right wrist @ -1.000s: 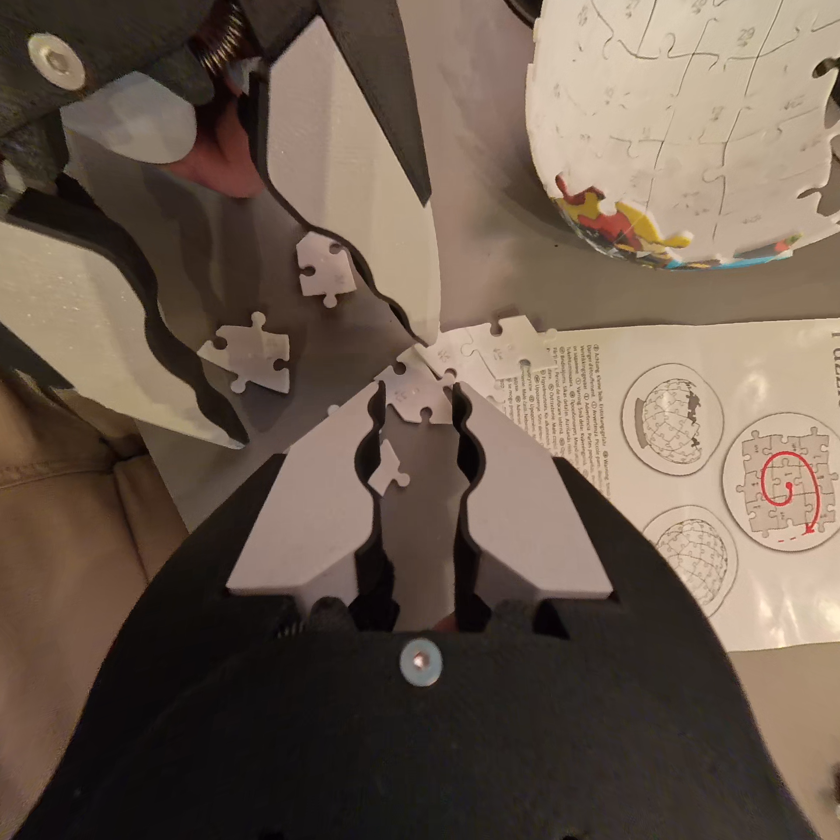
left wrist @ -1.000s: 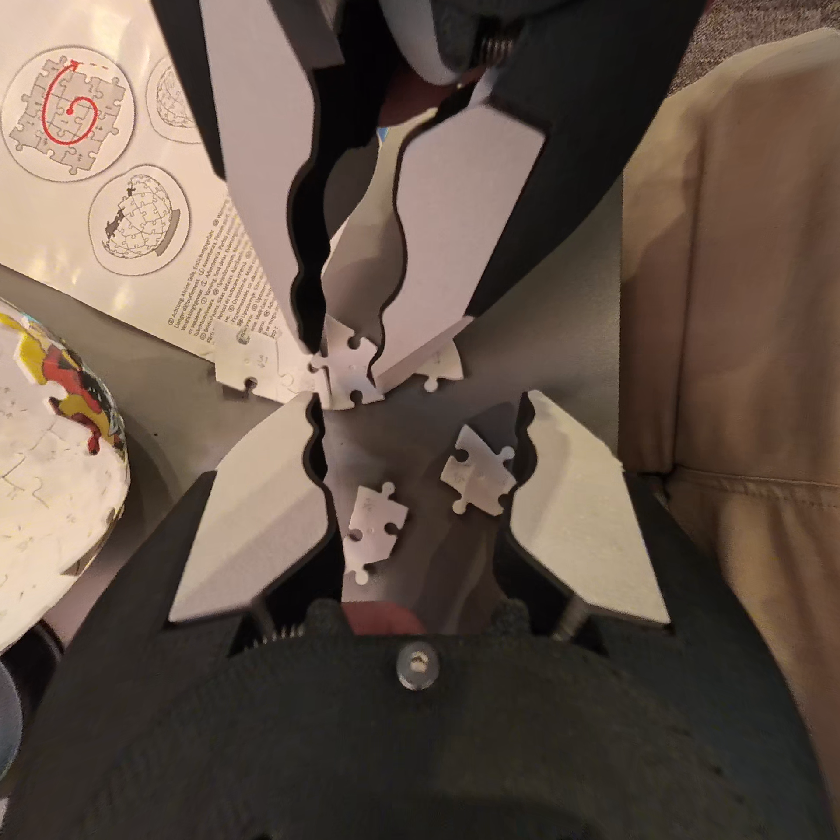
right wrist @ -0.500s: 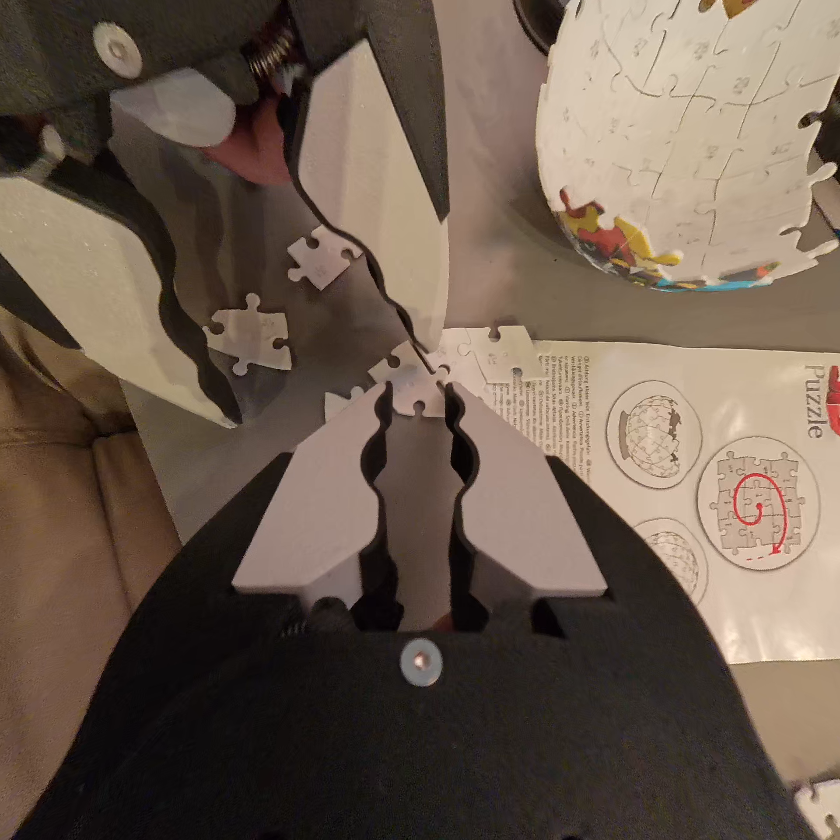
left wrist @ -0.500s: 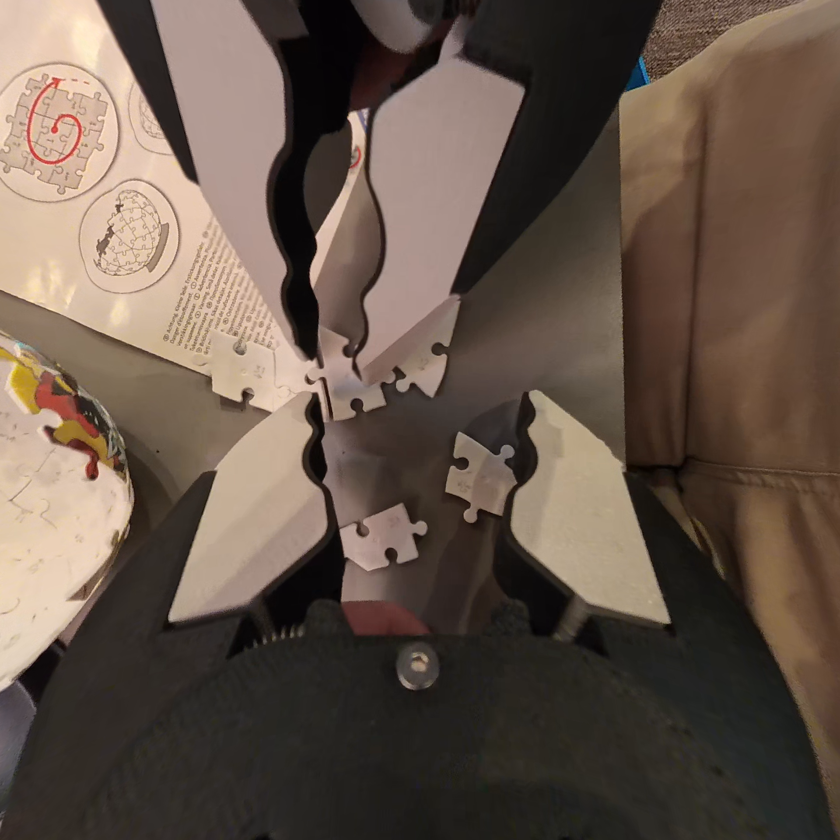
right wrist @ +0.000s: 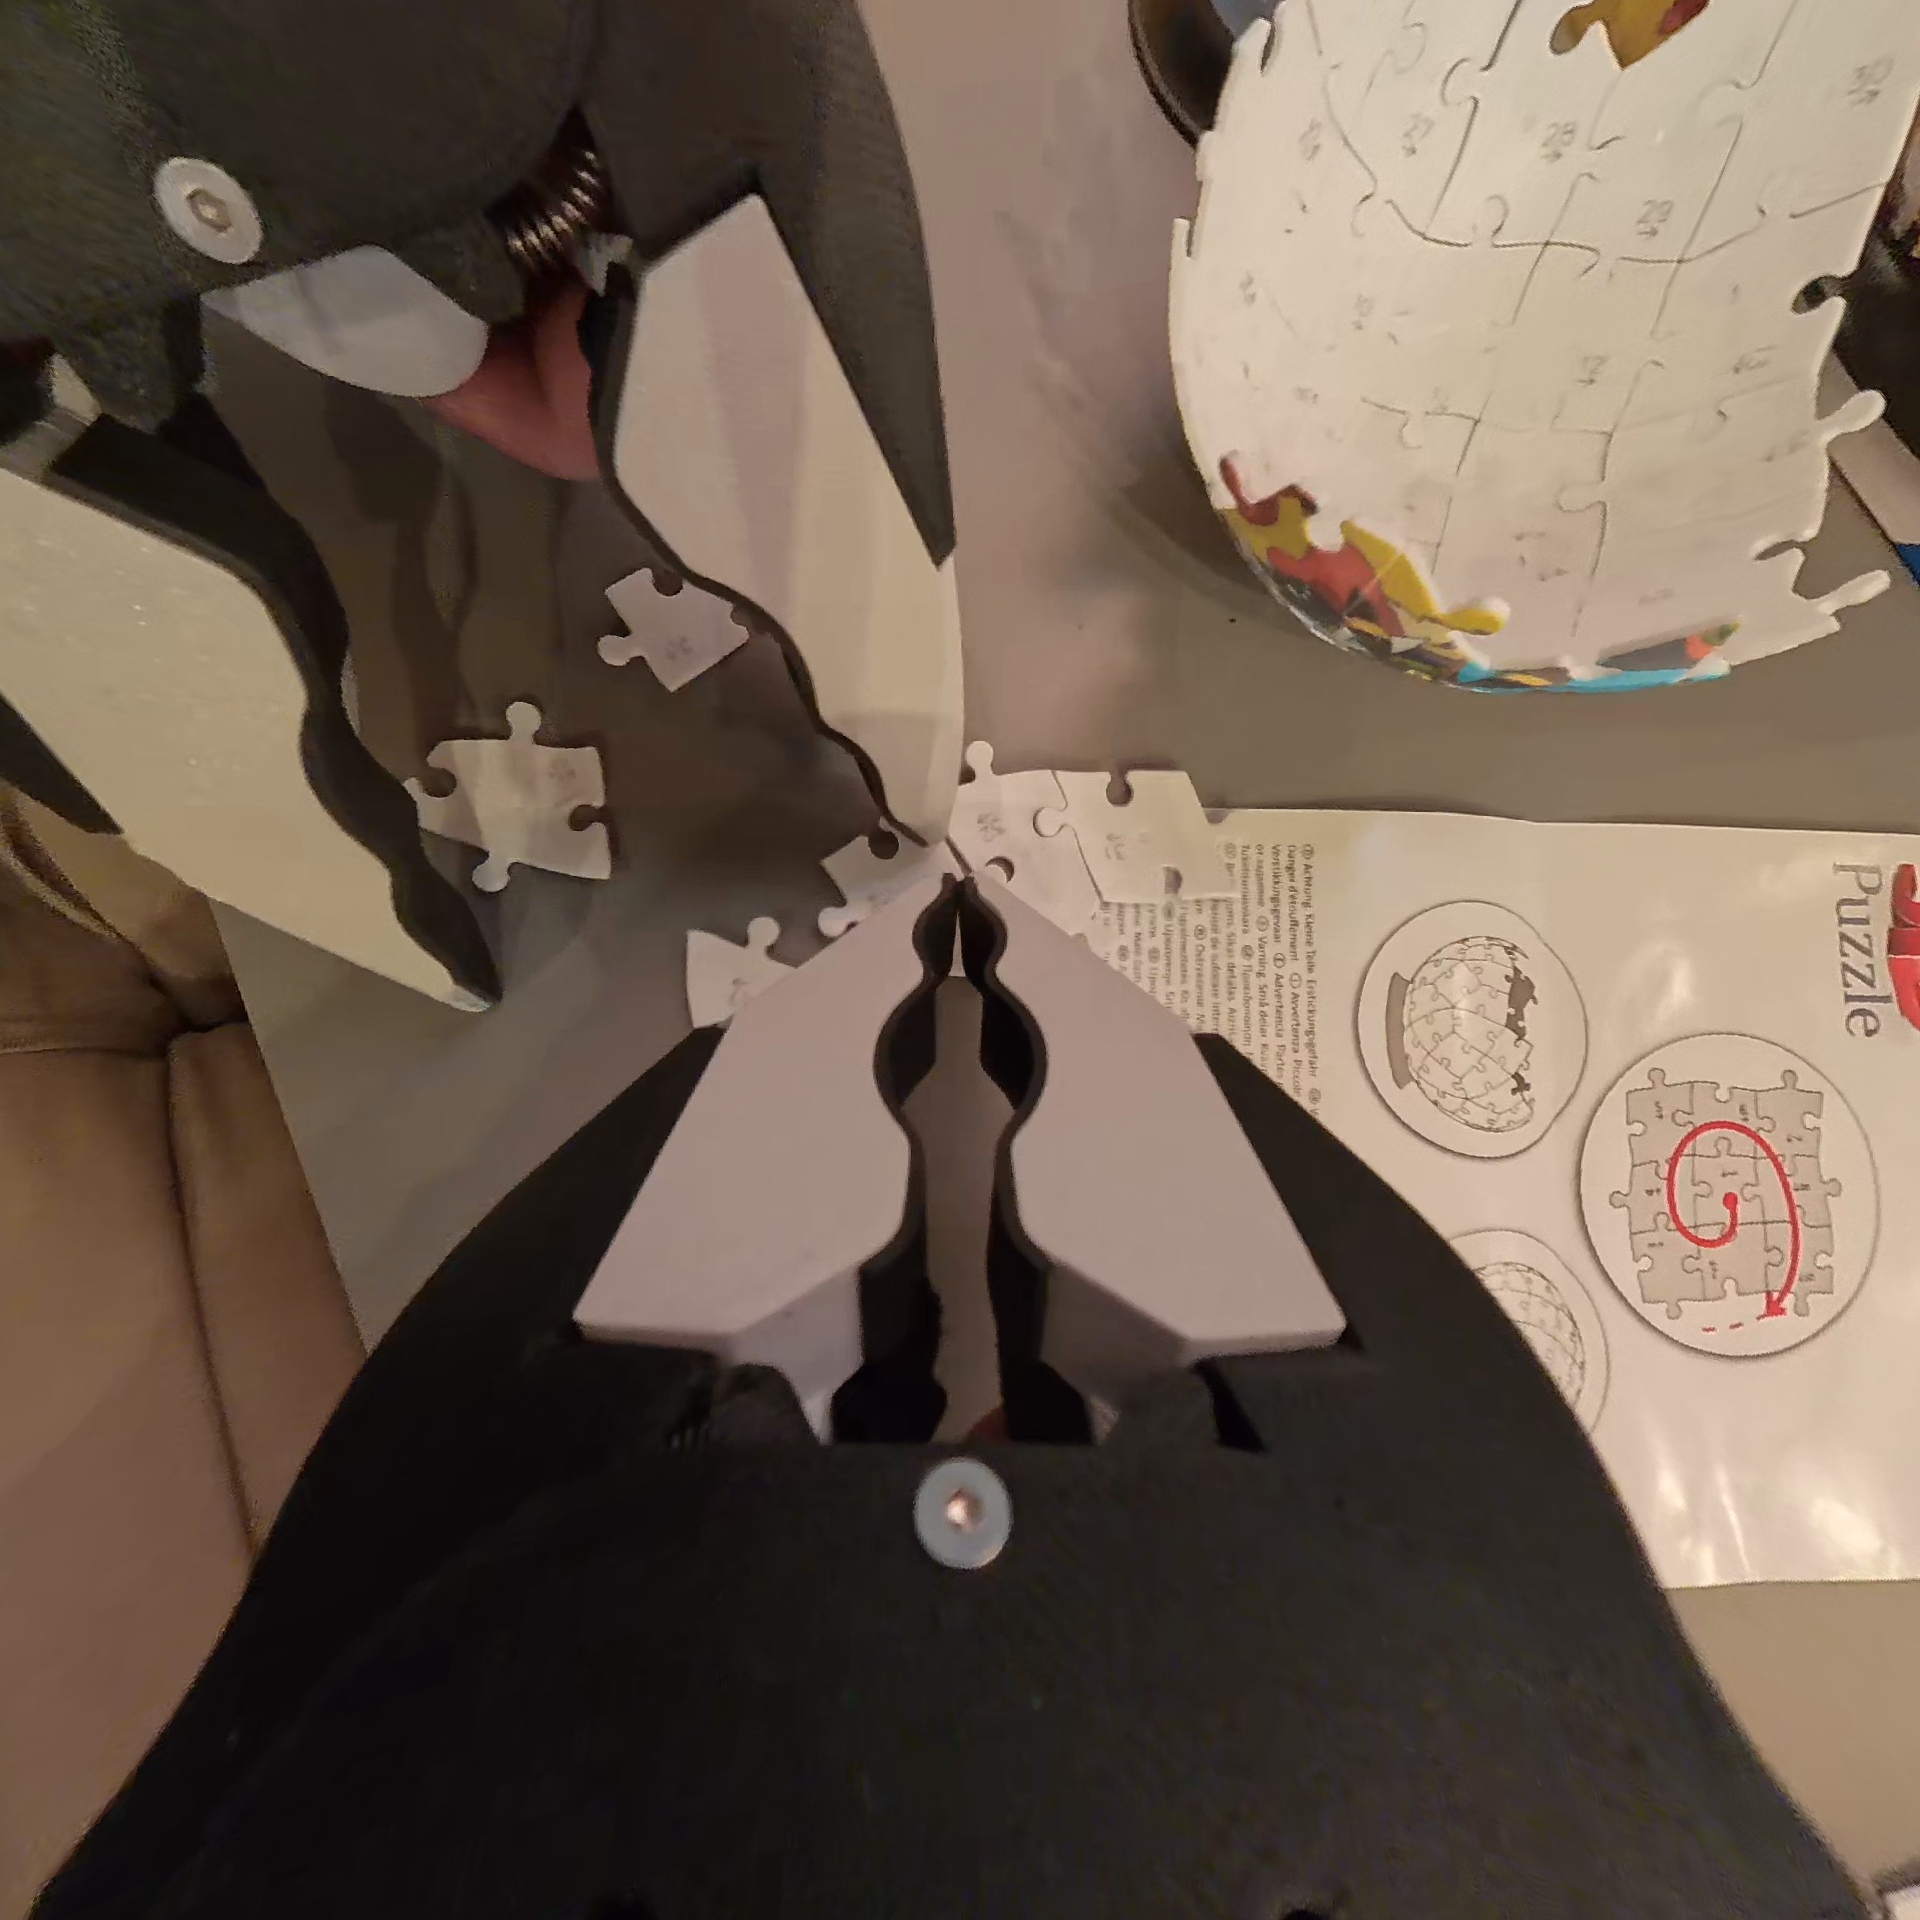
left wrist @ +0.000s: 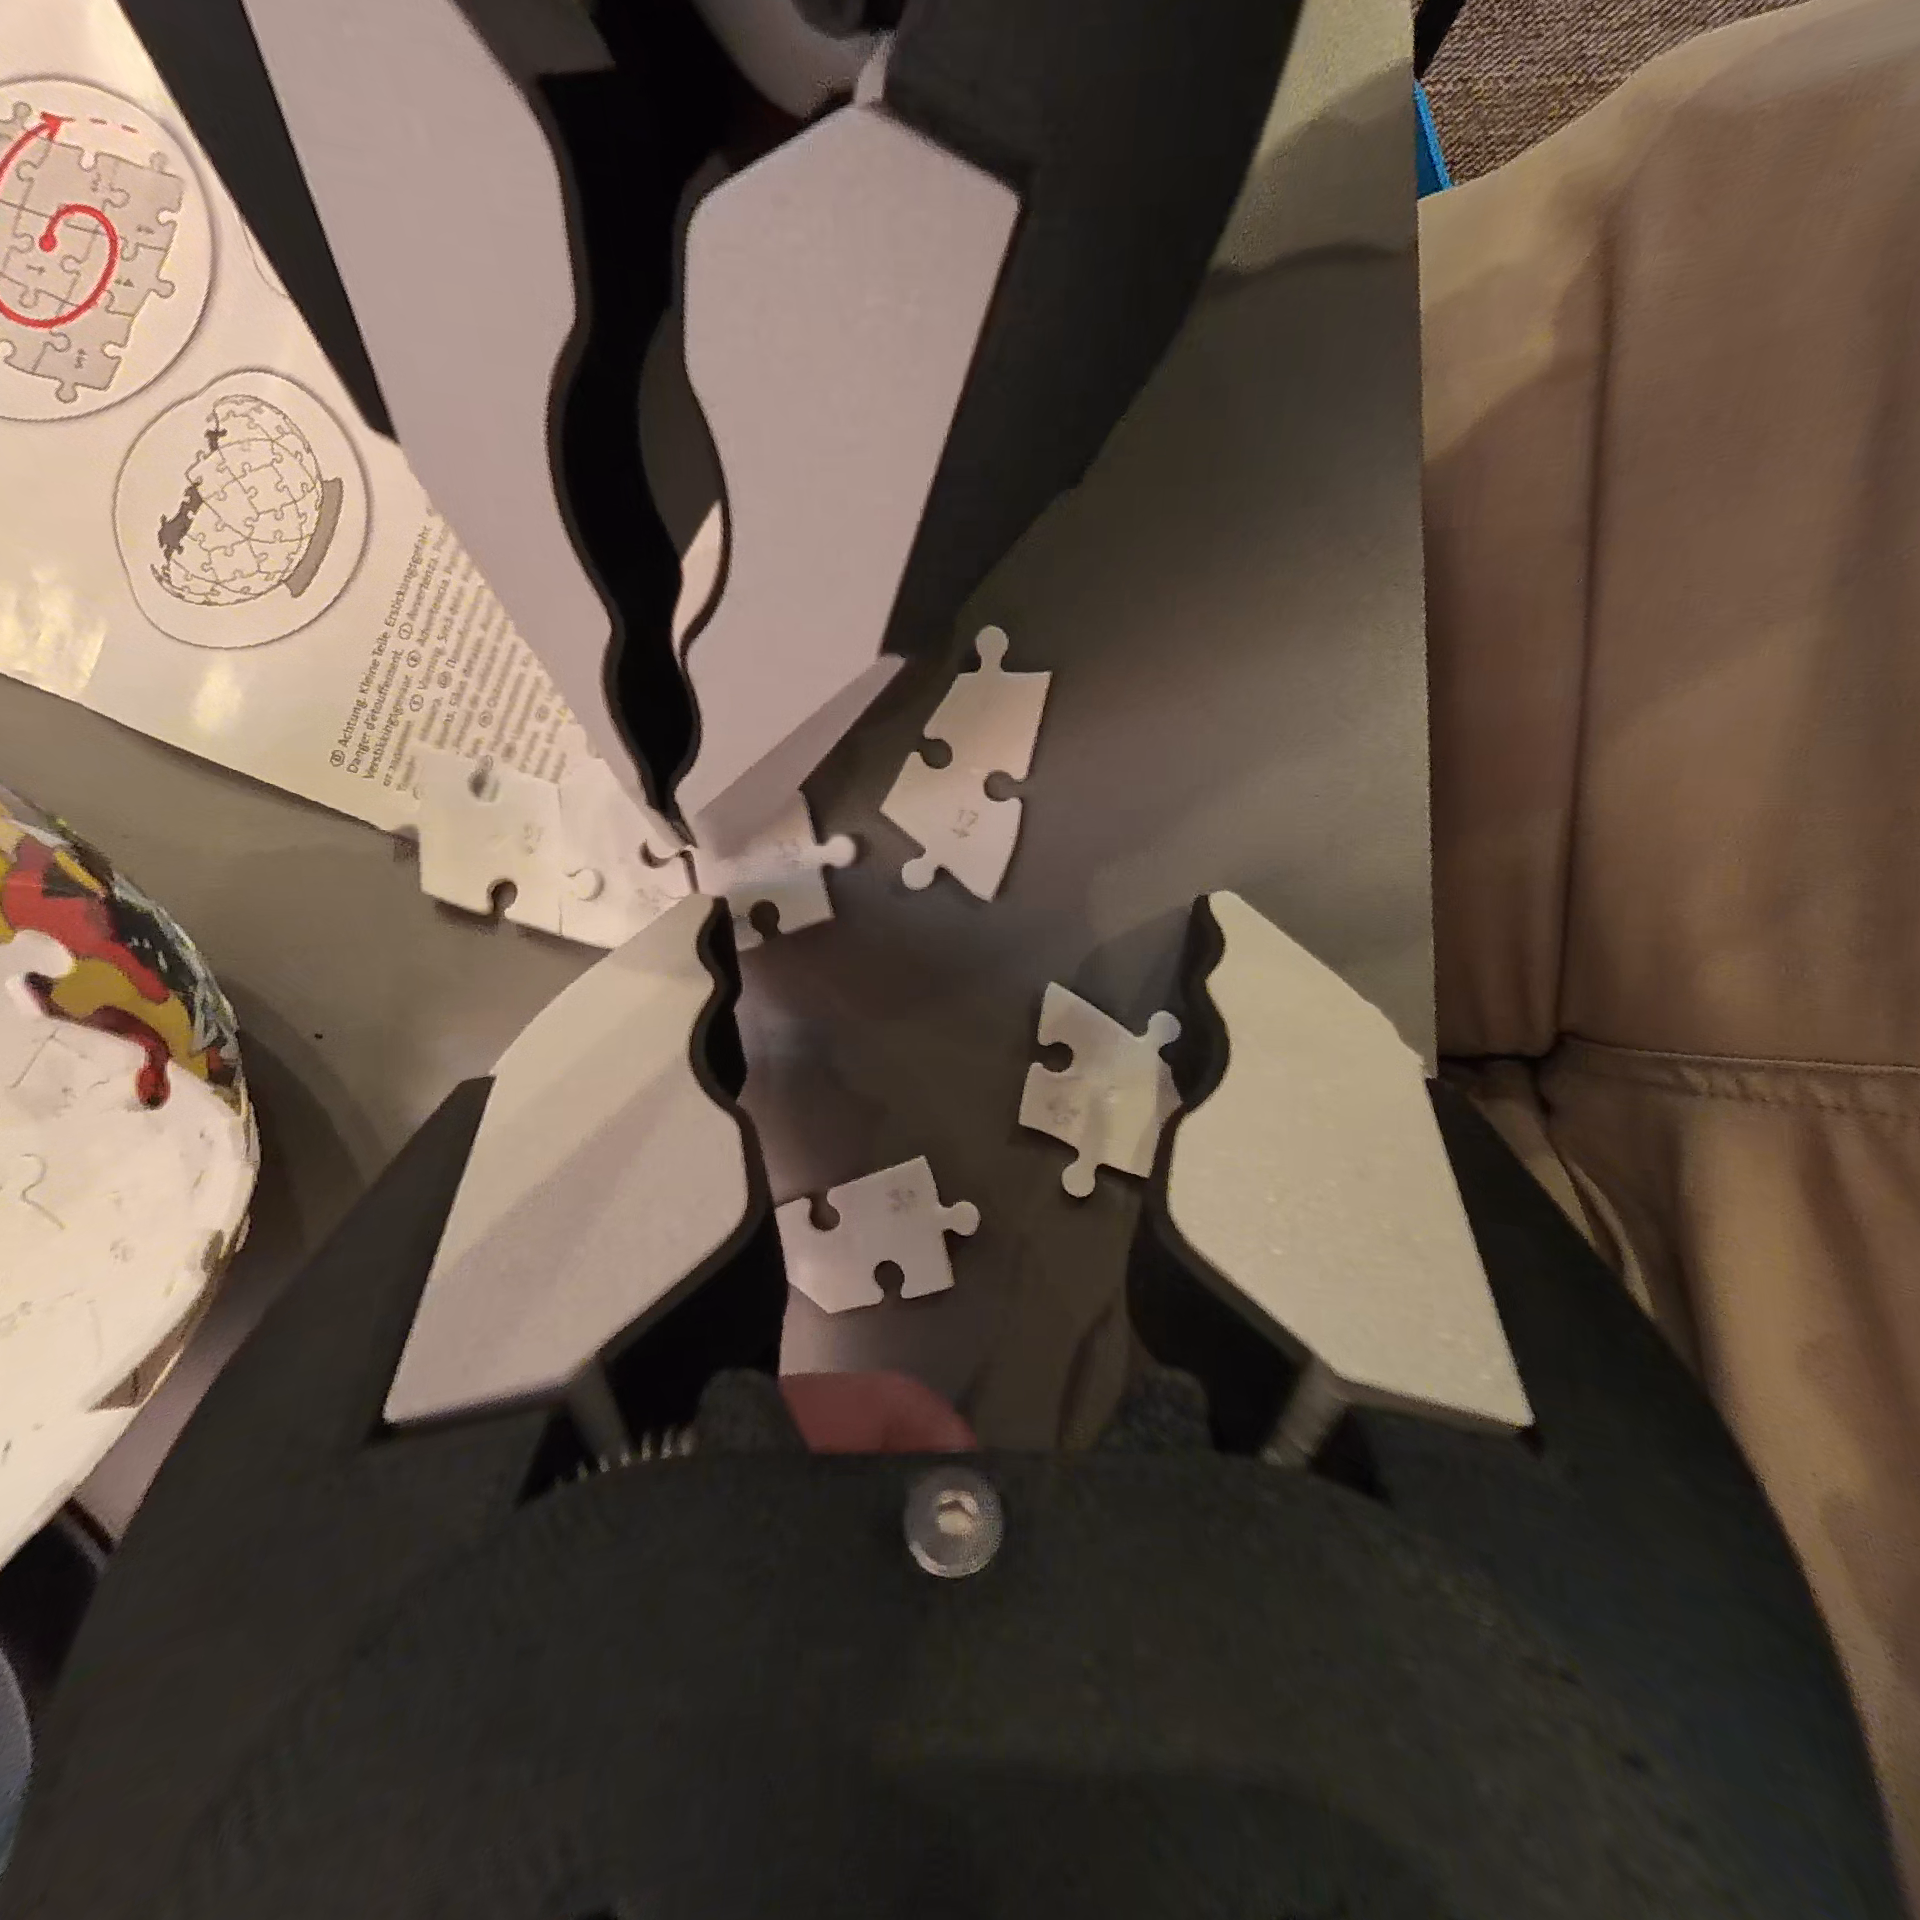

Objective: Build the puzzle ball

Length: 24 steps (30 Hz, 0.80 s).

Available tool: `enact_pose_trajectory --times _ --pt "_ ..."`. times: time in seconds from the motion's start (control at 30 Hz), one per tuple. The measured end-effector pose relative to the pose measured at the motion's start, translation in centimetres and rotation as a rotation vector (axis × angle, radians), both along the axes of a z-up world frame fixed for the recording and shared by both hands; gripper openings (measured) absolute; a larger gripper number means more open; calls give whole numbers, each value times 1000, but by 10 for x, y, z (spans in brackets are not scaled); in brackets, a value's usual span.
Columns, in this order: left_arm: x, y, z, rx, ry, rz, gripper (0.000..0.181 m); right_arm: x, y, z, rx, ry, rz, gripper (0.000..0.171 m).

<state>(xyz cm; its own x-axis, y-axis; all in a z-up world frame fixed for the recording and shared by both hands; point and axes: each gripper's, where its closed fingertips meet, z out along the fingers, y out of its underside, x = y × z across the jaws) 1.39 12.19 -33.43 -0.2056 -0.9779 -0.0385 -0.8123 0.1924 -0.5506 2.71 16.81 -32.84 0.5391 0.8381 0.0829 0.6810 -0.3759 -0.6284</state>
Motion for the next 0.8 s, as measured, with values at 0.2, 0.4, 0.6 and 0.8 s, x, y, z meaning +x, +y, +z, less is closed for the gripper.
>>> enact_pose_trajectory --times 0.2,0.4,0.6,0.8 --pt "1 2 2 5 -5 6 82 0 4 0 -18 22 3 0" --pt "6 12 7 6 -51 48 86 -1 4 0 -18 41 23 0" --pt "4 10 -1 -13 -12 39 84 -1 6 1 -18 50 42 0" --pt "4 13 -1 -17 -1 36 79 -2 9 0 -16 28 76 0"
